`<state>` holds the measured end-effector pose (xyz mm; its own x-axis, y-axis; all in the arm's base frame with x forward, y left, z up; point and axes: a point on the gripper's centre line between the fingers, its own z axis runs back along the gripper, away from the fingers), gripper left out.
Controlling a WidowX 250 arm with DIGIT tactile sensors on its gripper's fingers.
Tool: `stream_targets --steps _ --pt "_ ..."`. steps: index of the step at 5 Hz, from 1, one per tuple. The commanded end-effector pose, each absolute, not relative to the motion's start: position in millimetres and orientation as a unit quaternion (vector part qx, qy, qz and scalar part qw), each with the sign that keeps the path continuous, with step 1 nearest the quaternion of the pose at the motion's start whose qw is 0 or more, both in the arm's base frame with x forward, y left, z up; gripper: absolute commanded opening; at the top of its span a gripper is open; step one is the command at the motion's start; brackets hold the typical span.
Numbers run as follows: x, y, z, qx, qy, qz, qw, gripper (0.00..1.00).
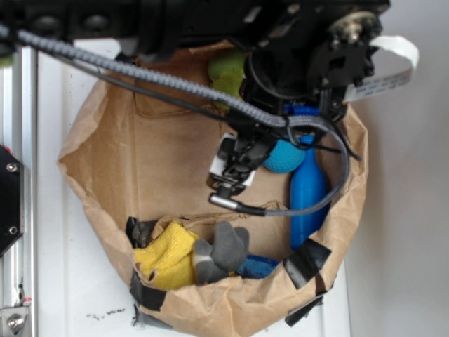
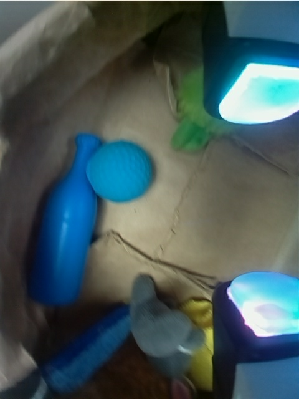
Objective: Grab the green animal.
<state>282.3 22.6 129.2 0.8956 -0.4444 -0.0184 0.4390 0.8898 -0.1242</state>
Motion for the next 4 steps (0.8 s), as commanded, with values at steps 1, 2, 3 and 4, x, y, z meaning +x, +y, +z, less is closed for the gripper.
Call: stream_targets --steps 1,2,3,4 --pt "293 38 137 0.007 -0.027 -0.257 0.966 1.00" --pt "299 43 135 0.044 -0.050 -0.286 0.956 1.00" --pt "302 49 136 0.039 -0.067 -0.281 0.957 1.00" --pt "304 53 132 0.070 -0.088 -0.293 0.949 1.00"
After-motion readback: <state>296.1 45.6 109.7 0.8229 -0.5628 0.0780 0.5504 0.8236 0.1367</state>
